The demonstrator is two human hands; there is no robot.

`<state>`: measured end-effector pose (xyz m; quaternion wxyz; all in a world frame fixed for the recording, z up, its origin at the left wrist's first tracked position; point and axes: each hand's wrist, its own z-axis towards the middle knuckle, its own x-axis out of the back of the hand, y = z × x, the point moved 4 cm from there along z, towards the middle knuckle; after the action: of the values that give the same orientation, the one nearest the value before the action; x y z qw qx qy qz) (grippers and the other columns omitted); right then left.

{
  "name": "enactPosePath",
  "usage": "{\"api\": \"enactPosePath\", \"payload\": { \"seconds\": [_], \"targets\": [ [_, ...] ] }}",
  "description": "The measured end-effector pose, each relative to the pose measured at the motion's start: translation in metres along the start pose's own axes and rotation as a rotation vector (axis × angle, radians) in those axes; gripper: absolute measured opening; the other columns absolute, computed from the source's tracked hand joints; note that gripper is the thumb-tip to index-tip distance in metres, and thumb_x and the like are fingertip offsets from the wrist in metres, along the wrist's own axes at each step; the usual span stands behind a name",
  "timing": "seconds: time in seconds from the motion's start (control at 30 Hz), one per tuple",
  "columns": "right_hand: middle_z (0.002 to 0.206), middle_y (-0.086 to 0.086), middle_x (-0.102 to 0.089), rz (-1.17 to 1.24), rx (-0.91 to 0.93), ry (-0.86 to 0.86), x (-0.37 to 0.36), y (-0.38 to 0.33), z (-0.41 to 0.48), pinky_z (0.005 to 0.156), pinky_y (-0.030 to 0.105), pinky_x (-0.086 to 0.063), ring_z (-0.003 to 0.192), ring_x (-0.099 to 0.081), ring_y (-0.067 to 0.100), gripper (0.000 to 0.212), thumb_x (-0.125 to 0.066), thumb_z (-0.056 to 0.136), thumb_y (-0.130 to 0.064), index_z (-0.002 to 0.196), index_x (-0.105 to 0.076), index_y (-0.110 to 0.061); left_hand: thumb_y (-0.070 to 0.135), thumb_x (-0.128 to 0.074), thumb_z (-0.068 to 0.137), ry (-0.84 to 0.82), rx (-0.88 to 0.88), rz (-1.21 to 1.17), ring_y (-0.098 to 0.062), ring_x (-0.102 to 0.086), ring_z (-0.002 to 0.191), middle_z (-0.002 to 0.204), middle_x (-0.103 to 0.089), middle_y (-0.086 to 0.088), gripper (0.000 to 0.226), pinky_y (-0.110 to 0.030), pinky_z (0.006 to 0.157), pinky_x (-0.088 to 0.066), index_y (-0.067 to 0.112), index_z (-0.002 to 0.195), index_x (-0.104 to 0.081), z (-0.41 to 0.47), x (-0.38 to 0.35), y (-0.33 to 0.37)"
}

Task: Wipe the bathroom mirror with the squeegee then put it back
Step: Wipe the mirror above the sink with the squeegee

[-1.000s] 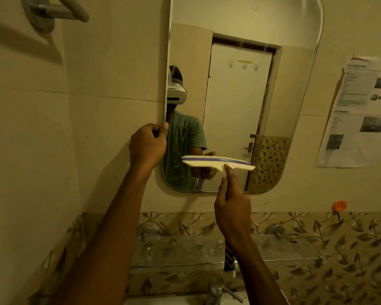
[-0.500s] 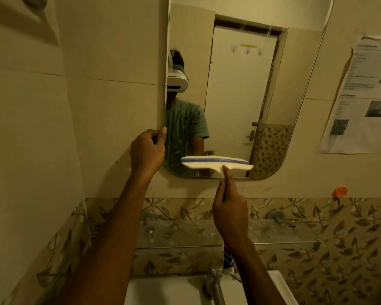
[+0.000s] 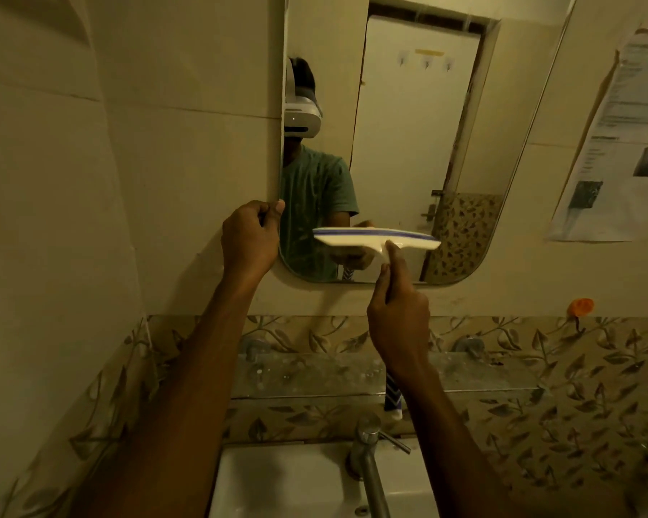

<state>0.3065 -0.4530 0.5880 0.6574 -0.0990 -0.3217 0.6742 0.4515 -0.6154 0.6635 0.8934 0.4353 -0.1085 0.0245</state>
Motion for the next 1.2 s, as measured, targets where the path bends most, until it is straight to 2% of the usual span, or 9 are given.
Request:
{"api": "enactPosePath", "payload": {
  "seconds": [0.13, 0.43, 0.57, 0.67, 0.73, 0.83, 0.97, 1.1, 1.2],
  "targets": [
    [0.055, -0.006, -0.052, -0.003, -0.033, -0.055, -0.008, 0.012, -0.028, 0.035, 0.012, -0.033, 0.037, -0.045, 0.005, 0.049, -0.037, 0.101, -0.029, 0.150, -0.032, -0.025, 0.040, -0.051, 0.097, 0.007, 0.012, -0.012, -0.027, -0.066, 0.081, 0.086, -0.069, -0.013, 0.037, -0.050, 0.078, -0.056, 0.007, 0.093, -0.067, 0.000, -0.001, -0.001],
    [0.074, -0.010, -0.058, -0.019, -0.062, -0.097, -0.014, 0.024, -0.053, 0.041, 0.003, -0.030, 0.048, -0.047, -0.007, 0.061, -0.023, 0.095, -0.047, 0.150, -0.032, -0.022, 0.038, -0.052, 0.098, 0.026, 0.015, -0.009, -0.024, -0.066, 0.080, 0.085, -0.069, -0.010, 0.035, -0.045, 0.078, -0.057, 0.007, 0.094, -0.068, -0.001, -0.002, -0.001],
    [0.072, -0.011, -0.057, -0.023, -0.086, -0.119, -0.015, 0.027, -0.056, 0.042, 0.005, -0.033, 0.048, -0.048, -0.005, 0.054, -0.029, 0.099, -0.041, 0.150, -0.032, -0.023, 0.039, -0.052, 0.098, 0.026, 0.034, -0.005, -0.024, -0.065, 0.079, 0.087, -0.070, -0.011, 0.037, -0.036, 0.073, -0.054, 0.006, 0.095, -0.068, 0.000, -0.003, -0.002],
    [0.060, -0.007, -0.055, -0.035, -0.148, -0.169, -0.017, 0.032, -0.064, 0.044, 0.022, -0.042, 0.047, -0.050, 0.004, 0.045, -0.037, 0.103, -0.029, 0.148, -0.035, -0.028, 0.040, -0.052, 0.097, 0.025, 0.061, -0.025, -0.026, -0.066, 0.081, 0.088, -0.070, -0.011, 0.038, -0.038, 0.075, -0.054, 0.006, 0.095, -0.069, -0.001, -0.003, -0.002],
    [0.063, -0.007, -0.057, -0.013, -0.159, -0.166, -0.015, 0.034, -0.073, 0.044, 0.017, -0.038, 0.048, -0.051, 0.004, 0.044, -0.038, 0.103, -0.027, 0.147, -0.037, -0.027, 0.039, -0.053, 0.097, 0.012, 0.083, -0.063, -0.025, -0.066, 0.084, 0.089, -0.070, -0.009, 0.036, -0.041, 0.079, -0.056, 0.007, 0.096, -0.069, -0.002, -0.002, -0.002],
    [0.067, -0.014, -0.056, 0.021, -0.143, -0.134, -0.010, 0.028, -0.073, 0.044, 0.009, -0.036, 0.049, -0.053, 0.000, 0.045, -0.038, 0.102, -0.028, 0.147, -0.035, -0.030, 0.039, -0.058, 0.094, -0.014, 0.108, -0.109, -0.022, -0.067, 0.086, 0.090, -0.070, -0.006, 0.032, -0.044, 0.083, -0.057, 0.010, 0.095, -0.070, 0.000, 0.002, -0.001],
    [0.053, -0.012, -0.047, 0.079, -0.066, -0.037, 0.003, 0.009, -0.046, 0.035, 0.010, -0.032, 0.044, -0.052, 0.004, 0.047, -0.035, 0.102, -0.034, 0.148, -0.035, -0.027, 0.047, -0.062, 0.089, -0.003, 0.102, -0.116, -0.018, -0.066, 0.081, 0.082, -0.071, -0.001, 0.032, -0.041, 0.082, -0.057, 0.016, 0.083, -0.070, 0.010, 0.011, 0.015],
    [0.057, -0.013, -0.045, 0.094, 0.061, 0.034, 0.016, -0.016, 0.004, 0.038, 0.010, -0.035, 0.055, -0.054, -0.003, 0.055, -0.025, 0.099, -0.048, 0.148, -0.033, -0.026, 0.040, -0.062, 0.090, 0.020, 0.000, -0.213, -0.013, -0.066, 0.092, 0.095, -0.069, 0.004, 0.021, -0.039, 0.088, -0.056, 0.022, 0.100, -0.068, 0.043, 0.024, 0.062],
    [0.061, -0.017, -0.044, 0.130, 0.123, 0.057, 0.022, -0.040, 0.047, 0.041, 0.006, -0.037, 0.057, -0.053, -0.012, 0.049, -0.030, 0.102, -0.041, 0.148, -0.034, -0.024, 0.036, -0.059, 0.092, -0.040, -0.078, -0.315, -0.014, -0.067, 0.094, 0.103, -0.069, 0.002, 0.023, -0.039, 0.089, -0.057, 0.020, 0.109, -0.066, 0.076, 0.032, 0.107]
  ]
}}
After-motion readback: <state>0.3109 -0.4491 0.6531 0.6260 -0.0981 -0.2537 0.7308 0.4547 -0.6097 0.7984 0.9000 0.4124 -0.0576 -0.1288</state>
